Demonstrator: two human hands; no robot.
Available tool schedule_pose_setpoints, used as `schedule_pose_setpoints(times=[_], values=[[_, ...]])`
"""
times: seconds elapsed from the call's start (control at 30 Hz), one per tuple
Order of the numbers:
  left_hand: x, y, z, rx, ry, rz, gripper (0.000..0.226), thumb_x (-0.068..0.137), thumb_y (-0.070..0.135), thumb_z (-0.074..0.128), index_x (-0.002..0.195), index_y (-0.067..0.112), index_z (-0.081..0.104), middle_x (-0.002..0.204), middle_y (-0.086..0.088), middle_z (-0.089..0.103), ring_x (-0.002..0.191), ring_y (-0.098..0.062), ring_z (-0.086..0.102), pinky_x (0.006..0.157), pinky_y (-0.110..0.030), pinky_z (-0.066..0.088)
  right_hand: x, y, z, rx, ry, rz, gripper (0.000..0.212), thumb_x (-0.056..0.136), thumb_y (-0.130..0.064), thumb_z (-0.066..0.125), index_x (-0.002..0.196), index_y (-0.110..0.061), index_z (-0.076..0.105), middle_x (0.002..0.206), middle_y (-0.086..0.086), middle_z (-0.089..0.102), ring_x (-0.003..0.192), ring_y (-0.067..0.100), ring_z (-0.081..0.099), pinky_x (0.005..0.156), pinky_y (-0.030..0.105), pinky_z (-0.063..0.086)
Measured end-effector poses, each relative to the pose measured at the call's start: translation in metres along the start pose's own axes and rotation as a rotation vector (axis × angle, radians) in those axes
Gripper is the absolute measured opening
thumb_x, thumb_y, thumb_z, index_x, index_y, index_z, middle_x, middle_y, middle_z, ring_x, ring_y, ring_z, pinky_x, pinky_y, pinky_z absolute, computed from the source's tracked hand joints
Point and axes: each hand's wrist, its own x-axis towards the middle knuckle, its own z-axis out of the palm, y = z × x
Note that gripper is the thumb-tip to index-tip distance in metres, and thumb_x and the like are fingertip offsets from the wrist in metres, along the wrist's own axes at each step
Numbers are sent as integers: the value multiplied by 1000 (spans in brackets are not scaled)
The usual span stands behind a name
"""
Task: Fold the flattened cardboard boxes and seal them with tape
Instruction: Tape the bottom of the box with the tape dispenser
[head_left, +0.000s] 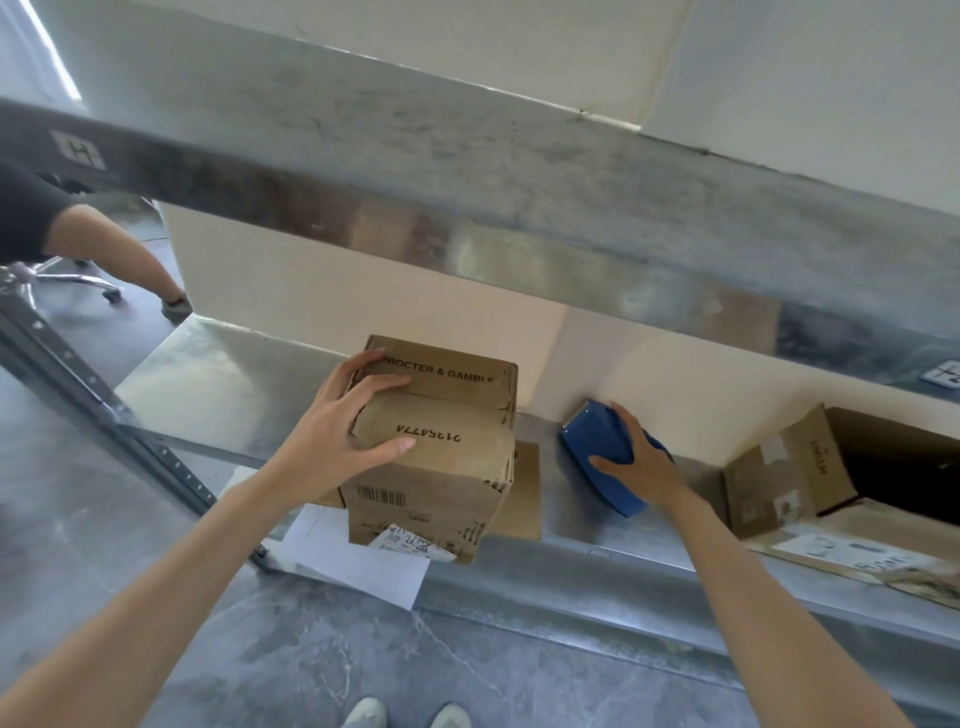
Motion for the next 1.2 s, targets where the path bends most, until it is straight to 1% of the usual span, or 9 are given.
schedule_pose_setpoints(times=[0.13, 0.2, 0.3, 0.4, 0.63, 0.77, 0.9, 1.0, 1.2], values=[[1, -3, -5, -19, -28, 7, 63, 79, 64, 65, 137, 45, 49, 153, 29, 20, 144, 3, 23, 111, -31, 28, 0, -2, -3, -18, -8, -6, 85, 91, -37, 69, 154, -42, 13, 153, 0, 42, 127, 32, 51, 98, 44, 47], [0, -6, -8, -56, -60, 22, 58, 83, 55, 62, 138, 43, 48, 155, 25, 20, 146, -1, 22, 115, -37, 28, -6, -6, -1, -132, 32, 7, 81, 93, -42, 64, 154, -46, 10, 150, -2, 45, 119, 31, 56, 85, 39, 50], [-1, -8, -15, -161, -124, 30, 55, 82, 35, 49, 137, 36, 48, 156, 20, 22, 148, -10, 23, 117, -44, 27, -21, -24, 2, -254, 165, 0, 71, 97, -42, 52, 152, -49, 8, 136, -1, 56, 79, 19, 60, 55, 26, 41], [1, -11, -22, -215, -153, 44, 53, 82, 34, 50, 135, 31, 48, 156, 21, 25, 147, -7, 24, 117, -42, 27, -44, -57, -6, -222, 276, -12, 68, 98, -36, 50, 150, -49, 8, 120, 4, 61, 60, 14, 54, 47, 25, 35], [4, -21, -34, -288, -165, 84, 50, 85, 44, 68, 132, 34, 53, 149, 19, 33, 138, -6, 39, 104, -35, 43, -104, -144, -29, -168, 434, -256, 73, 94, -37, 64, 153, -42, 21, 121, 5, 62, 86, 30, 62, 72, 39, 52], [6, -23, -38, -374, -154, 68, 59, 81, 45, 74, 134, 39, 50, 145, 22, 41, 136, -1, 41, 101, -27, 41, -123, -194, -23, -276, 456, -423, 65, 98, -41, 55, 150, -54, 17, 93, 4, 69, 66, 24, 60, 64, 39, 52], [5, -25, -35, -475, -136, 25, 69, 78, 37, 82, 137, 40, 45, 142, 23, 48, 135, 3, 42, 99, -17, 42, -127, -235, -5, -452, 408, -627, 59, 98, -54, 34, 148, -59, 3, 69, -7, 63, 45, 4, 39, 46, 21, 36], [3, -25, -36, -515, -120, 17, 71, 76, 34, 84, 133, 45, 44, 139, 26, 49, 134, 7, 42, 95, -7, 44, -118, -249, 5, -575, 322, -691, 59, 95, -64, 27, 148, -59, -1, 64, -10, 57, 46, 6, 37, 45, 22, 31], [5, -31, -38, -491, -157, 14, 72, 77, 27, 86, 135, 37, 44, 134, 28, 54, 130, 2, 48, 100, -9, 42, -100, -237, 16, -647, 173, -668, 62, 88, -77, 17, 132, -71, -25, 74, -3, 65, 57, 17, 55, 61, 36, 52]])
